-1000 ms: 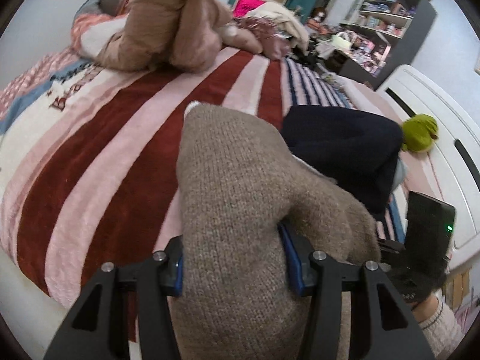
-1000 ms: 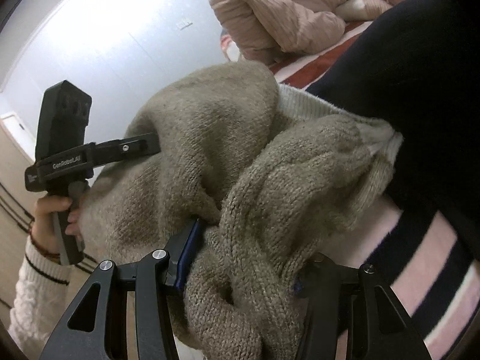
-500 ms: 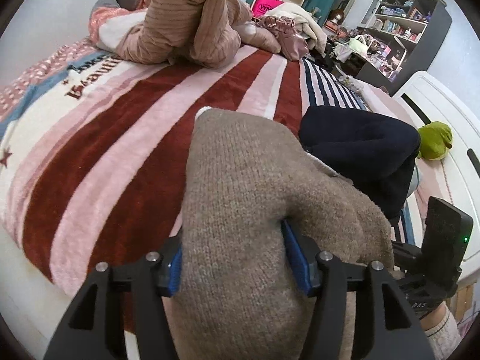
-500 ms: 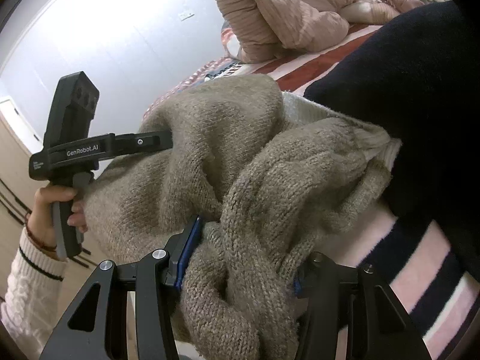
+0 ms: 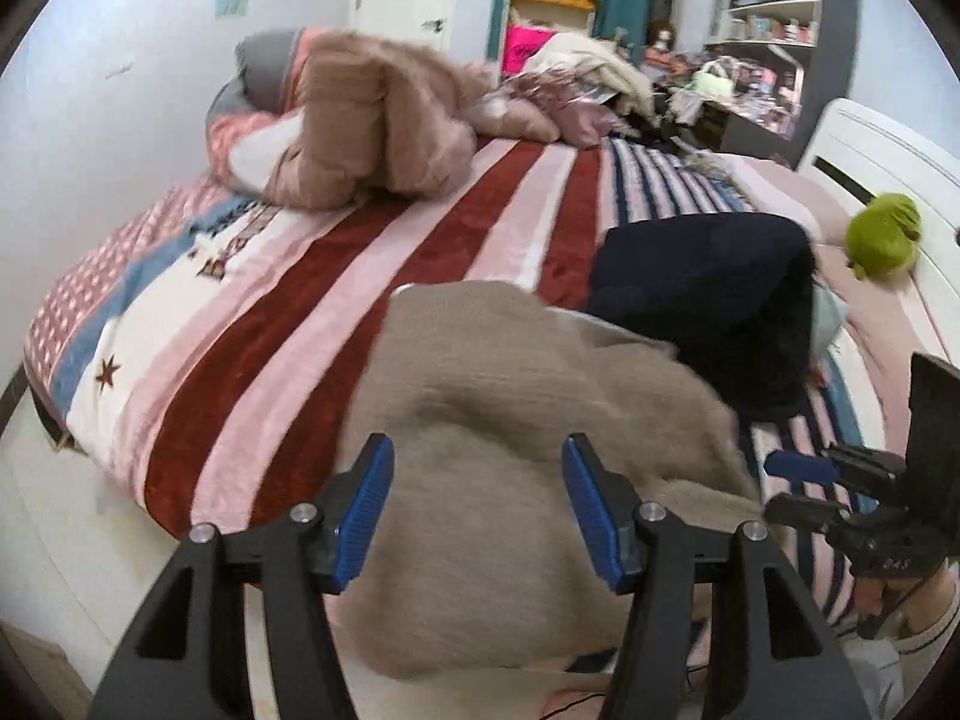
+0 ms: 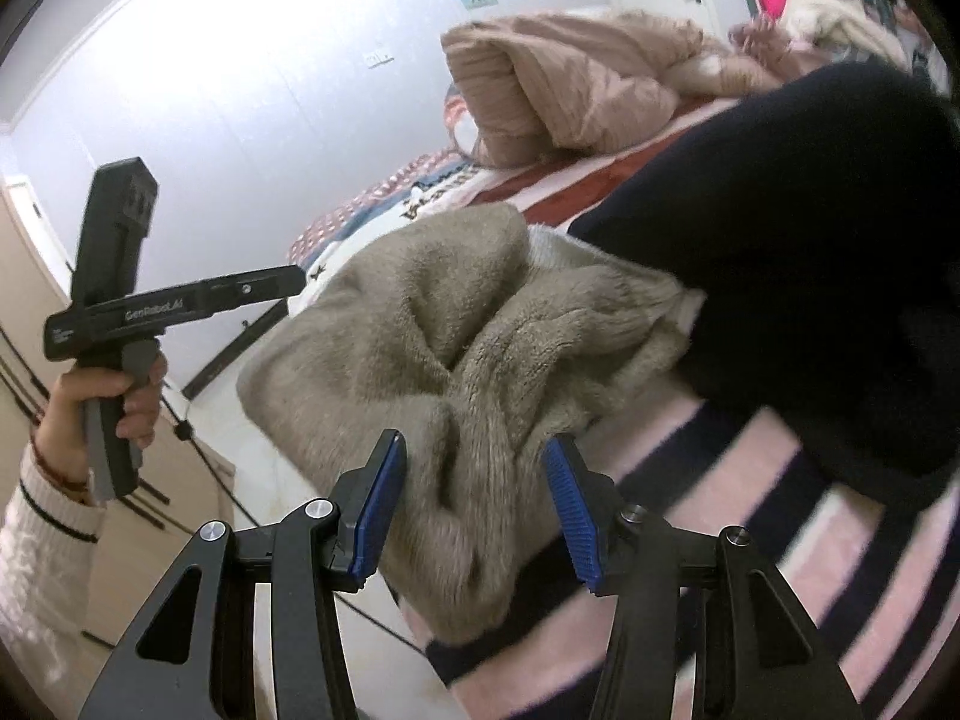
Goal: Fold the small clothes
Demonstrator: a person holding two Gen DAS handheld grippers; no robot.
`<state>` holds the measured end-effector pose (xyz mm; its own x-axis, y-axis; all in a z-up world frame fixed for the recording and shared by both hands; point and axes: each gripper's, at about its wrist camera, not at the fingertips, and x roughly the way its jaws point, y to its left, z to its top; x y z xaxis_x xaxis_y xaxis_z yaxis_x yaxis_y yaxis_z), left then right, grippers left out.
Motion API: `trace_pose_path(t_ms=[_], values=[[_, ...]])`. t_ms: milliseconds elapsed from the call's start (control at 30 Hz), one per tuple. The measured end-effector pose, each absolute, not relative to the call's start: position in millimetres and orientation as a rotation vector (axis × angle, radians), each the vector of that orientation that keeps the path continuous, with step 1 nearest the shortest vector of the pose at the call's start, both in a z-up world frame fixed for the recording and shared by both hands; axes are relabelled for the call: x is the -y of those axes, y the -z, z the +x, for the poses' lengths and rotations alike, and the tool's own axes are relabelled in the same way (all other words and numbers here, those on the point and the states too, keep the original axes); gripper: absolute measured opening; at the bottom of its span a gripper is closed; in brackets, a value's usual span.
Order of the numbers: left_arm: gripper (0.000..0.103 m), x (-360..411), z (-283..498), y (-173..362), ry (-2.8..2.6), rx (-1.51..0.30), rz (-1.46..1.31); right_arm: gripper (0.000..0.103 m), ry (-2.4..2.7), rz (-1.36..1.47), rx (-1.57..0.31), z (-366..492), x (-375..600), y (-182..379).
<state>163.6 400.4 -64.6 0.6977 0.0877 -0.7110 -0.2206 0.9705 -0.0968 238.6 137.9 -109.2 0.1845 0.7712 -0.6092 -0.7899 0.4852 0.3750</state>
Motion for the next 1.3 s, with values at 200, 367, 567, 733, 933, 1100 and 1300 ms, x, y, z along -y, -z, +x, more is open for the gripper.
trace_pose_path(t_ms=[200,367,567,733,933,1100,1300], values=[[0.055,-322.5,145.6,44.2,-0.143,-0.675,-0.088,0.045,-1.051,-0.003,-0.783,222.9,-85.7,95.2],[0.065,-246.6,136.2,30.9,-0.135,-0.576,0.024,0.045,-0.96,-0.008,-0.722,206.9,-23.7,90.4],[0.08,-147.1,116.5,22.2,-0.09,-0.407,0.128,0.047,-0.816,-0.027,-0.632,171.7,61.4,81.6],[0.085,-90.6,104.5,24.2,-0.015,-0.324,0.099,0.061,-0.664,-0.057,-0.529,131.7,132.2,73.0],[0.091,-56.8,96.1,27.5,0.047,-0.281,0.045,0.081,-0.528,-0.093,-0.449,94.2,182.8,61.6],[0.096,-49.5,88.2,25.0,0.067,-0.26,0.014,0.087,-0.482,-0.104,-0.406,76.2,197.8,53.0],[0.096,-55.5,81.5,25.9,0.061,-0.252,-0.001,0.094,-0.483,-0.111,-0.379,65.8,200.2,45.3]])
